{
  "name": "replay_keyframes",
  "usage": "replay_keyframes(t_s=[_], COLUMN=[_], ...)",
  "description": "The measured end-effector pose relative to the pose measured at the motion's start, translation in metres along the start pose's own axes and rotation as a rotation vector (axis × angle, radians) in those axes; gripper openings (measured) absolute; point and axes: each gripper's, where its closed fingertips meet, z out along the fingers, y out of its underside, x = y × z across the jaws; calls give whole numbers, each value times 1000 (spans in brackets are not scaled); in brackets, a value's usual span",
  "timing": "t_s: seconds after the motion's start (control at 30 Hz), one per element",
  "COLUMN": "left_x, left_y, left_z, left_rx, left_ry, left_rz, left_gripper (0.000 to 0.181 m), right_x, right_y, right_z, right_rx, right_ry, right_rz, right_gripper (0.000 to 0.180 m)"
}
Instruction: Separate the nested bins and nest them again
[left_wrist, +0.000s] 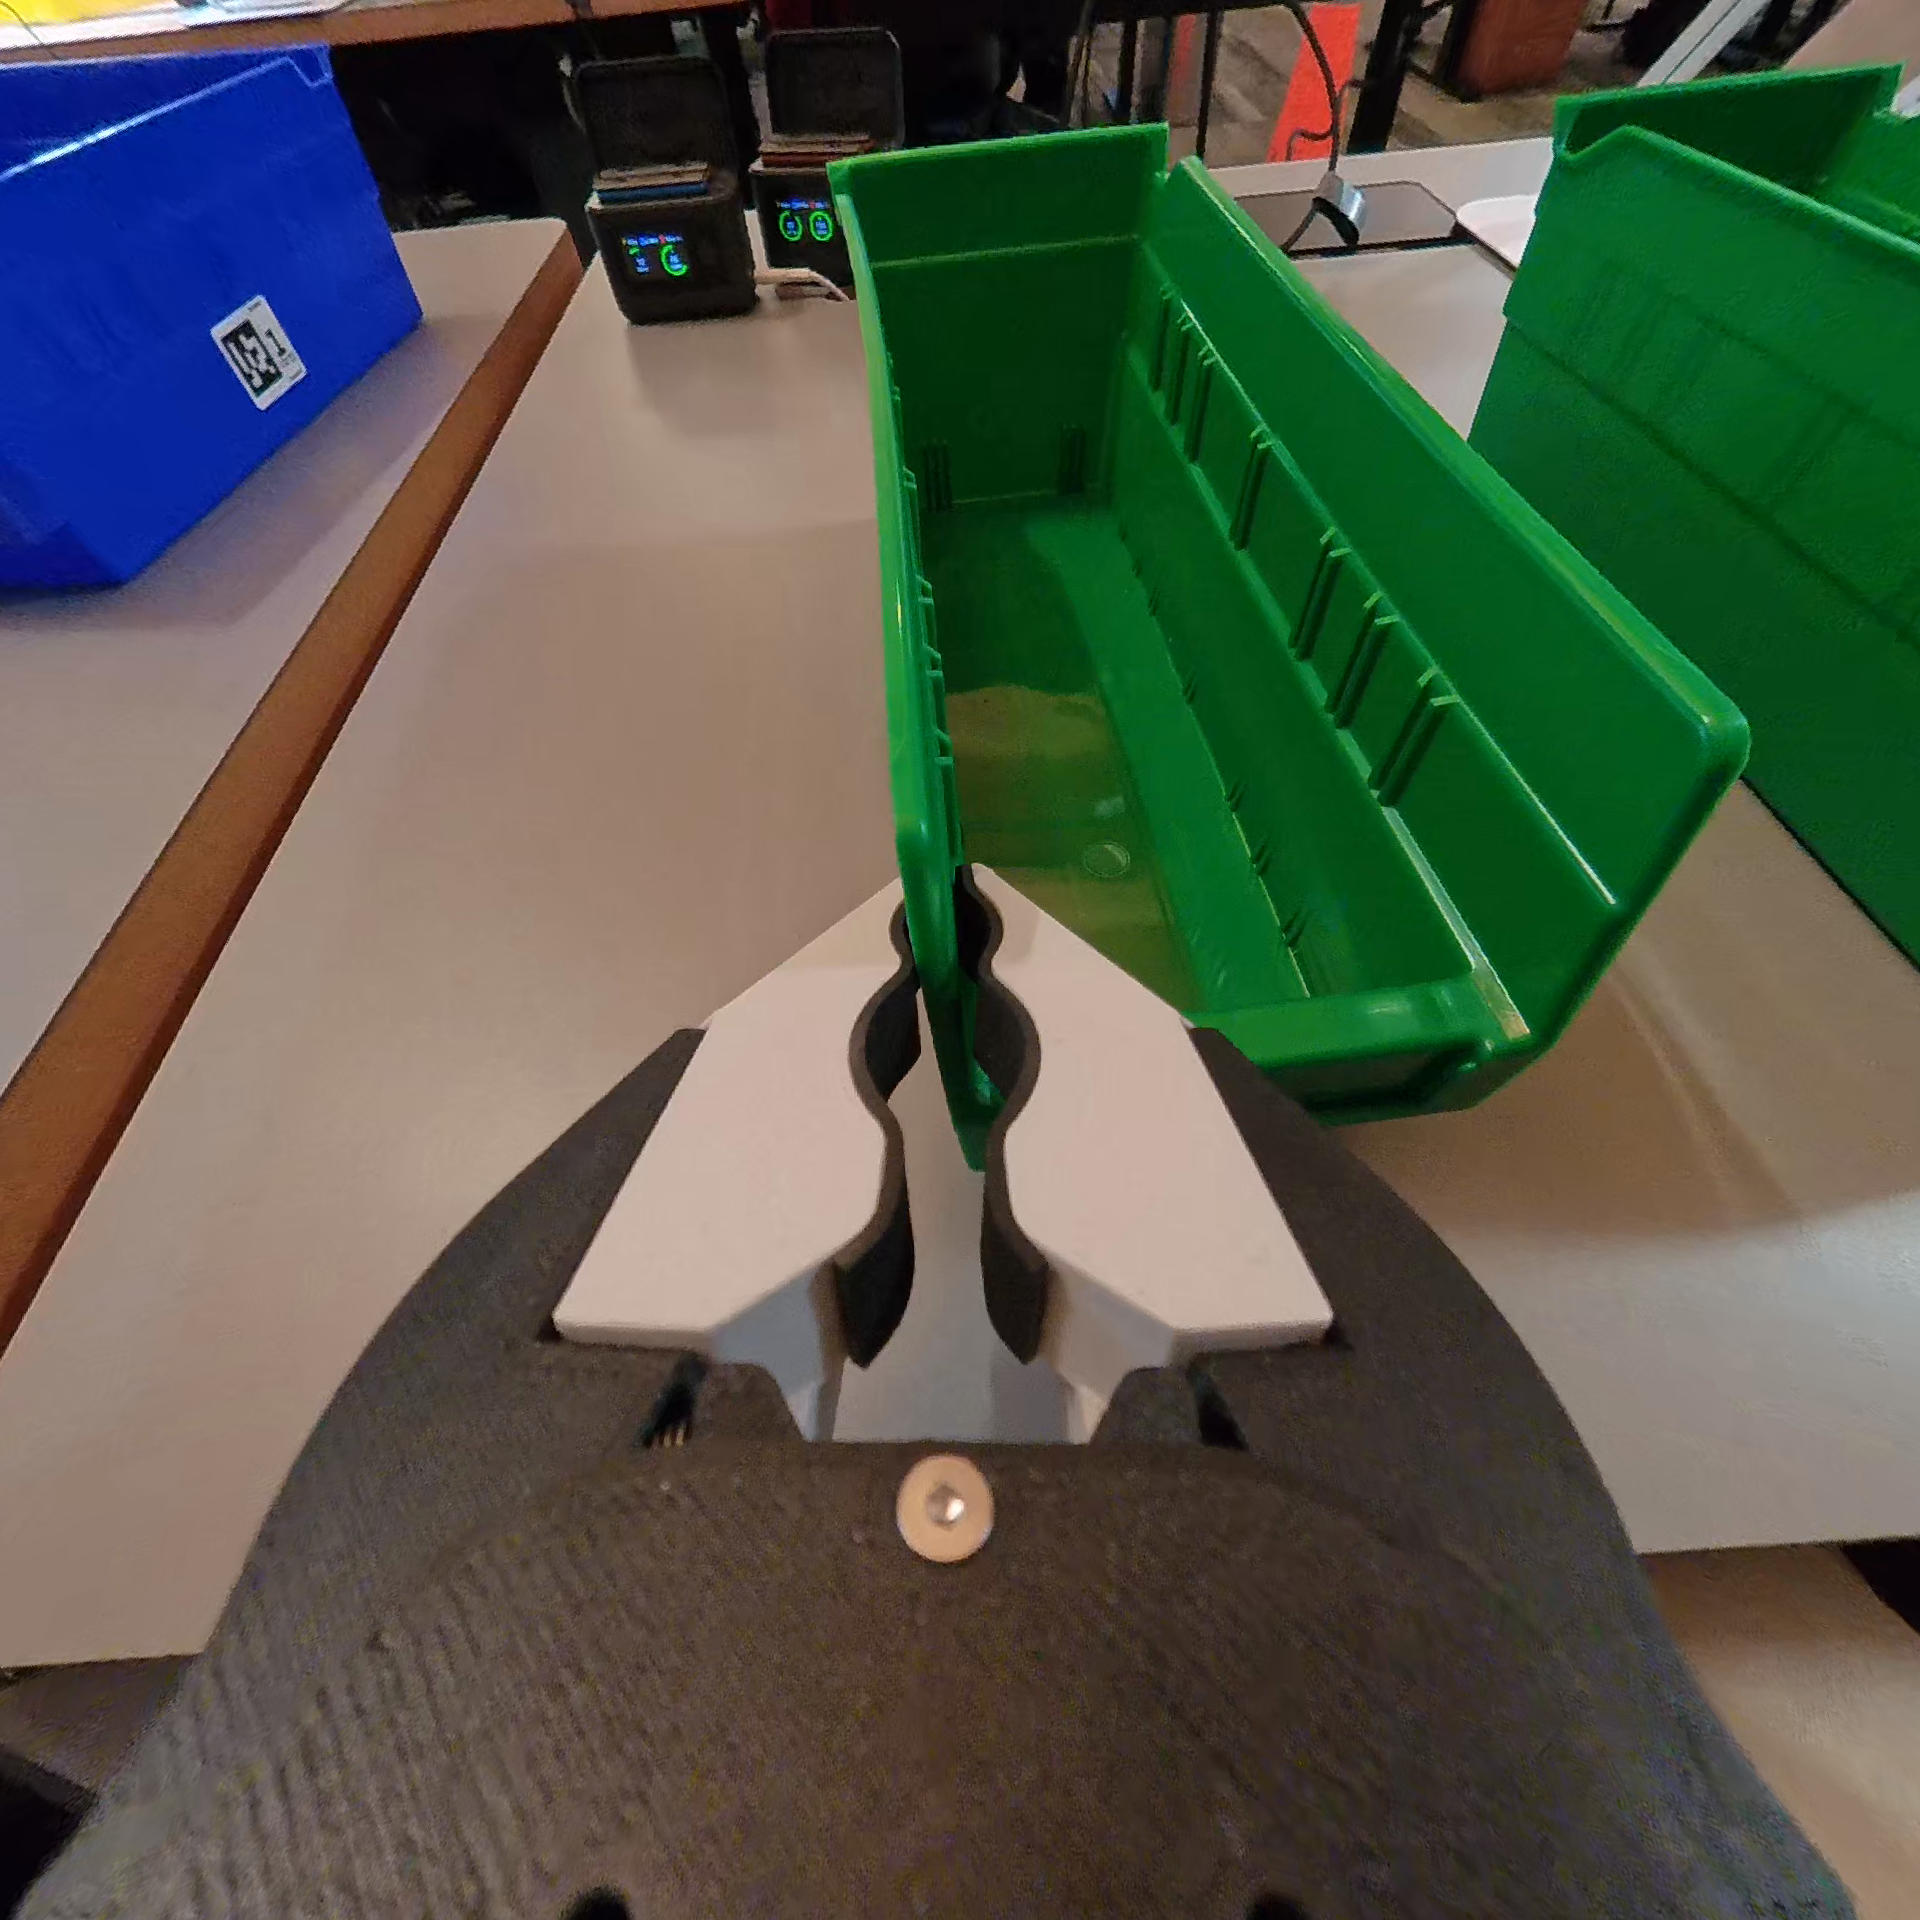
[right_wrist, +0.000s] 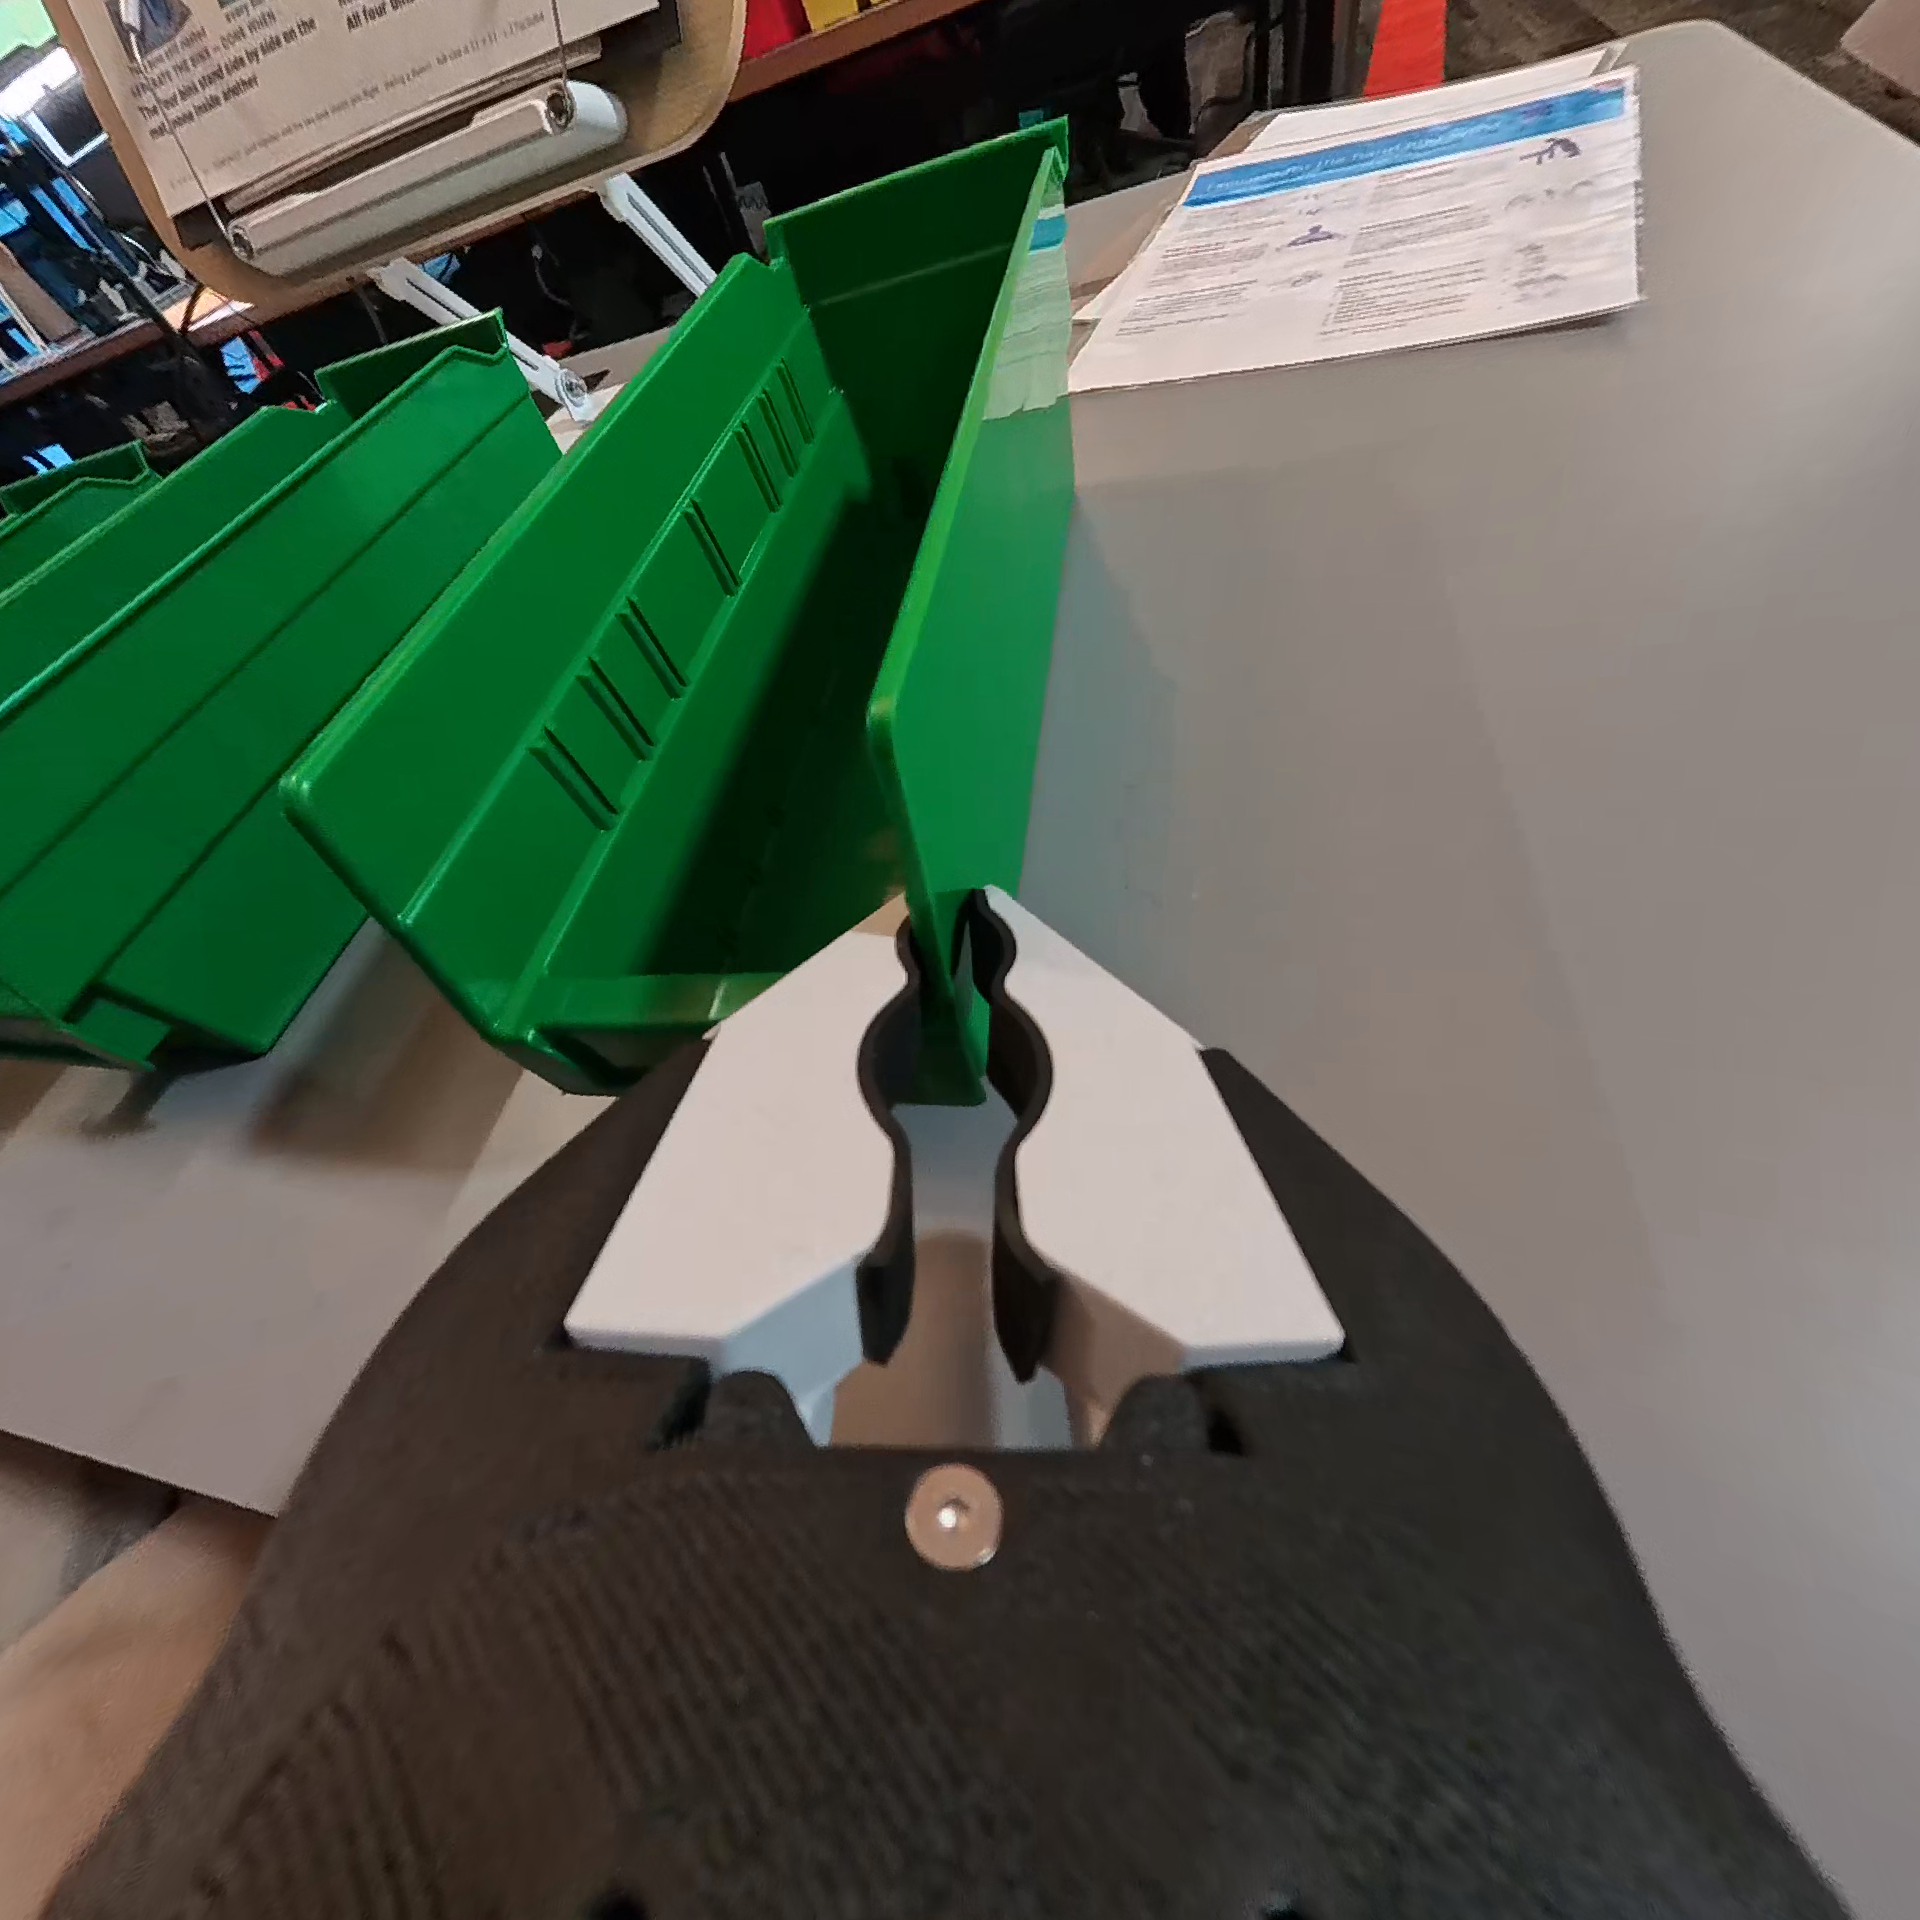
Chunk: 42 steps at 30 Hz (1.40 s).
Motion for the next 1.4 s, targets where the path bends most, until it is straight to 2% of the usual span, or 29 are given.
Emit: replay_keyframes(t_s=[0.1, 0.13, 0.2, 0.23, 0.27, 0.37, 0.57, 0.7, 0.77, 0.87, 0.97, 1.07, 1.23, 1.33, 1.4], left_x=[1, 1, 2, 1, 0, 3, 10, 24, 39, 47, 59, 85, 123, 142, 153], left_y=[0, 0, 1, 1, 1, -4, -7, -30, -45, -60, -75, -80, -58, -44, -35], left_z=[1, 1, 0, -1, -2, -11, -28, -57, -74, -89, -97, -102, -93, -93, -94], left_rx=[3, 4, 1, -7, -9, 3, -29, 110, 207, 251, 294, 339, 265, 226, 201], left_ry=[-7, -6, 5, 5, 5, 51, 102, 92, 102, 45, 84, 226, 380, 439, 479], left_rz=[14, 20, 34, 40, 35, -27, -175, -215, -197, -86, -19, -87, -59, 0, 26], left_gripper=[2, 3, 5, 6, 10, 21, 34, 36, 35, 32, 32, 30, 29, 29, 29], right_x=[0, 0, -1, -2, -2, -4, -2, 4, -1, -19, -42, -47, -42, -30, -29], right_y=[-1, 0, 3, 3, 3, -3, -27, -46, -70, -103, -118, -118, -89, -63, -53], right_z=[1, 2, 4, 5, 5, 0, -15, -31, -38, -29, 5, 47, 98, 108, 112], right_rx=[5, 4, -25, -37, -39, -37, -22, -30, 5, -18, -160, -344, -694, -904, -971], right_ry=[7, 9, 6, 7, 13, 52, 174, 237, 241, 188, 100, 90, 118, 163, 169], right_rz=[6, 4, -3, -2, -1, -38, -238, -291, -298, -287, -261, -289, -263, -273, -250], right_gripper=[3, 11, 65, 86, 101, 119, 124, 118, 112, 104, 104, 112, 132, 130, 124])
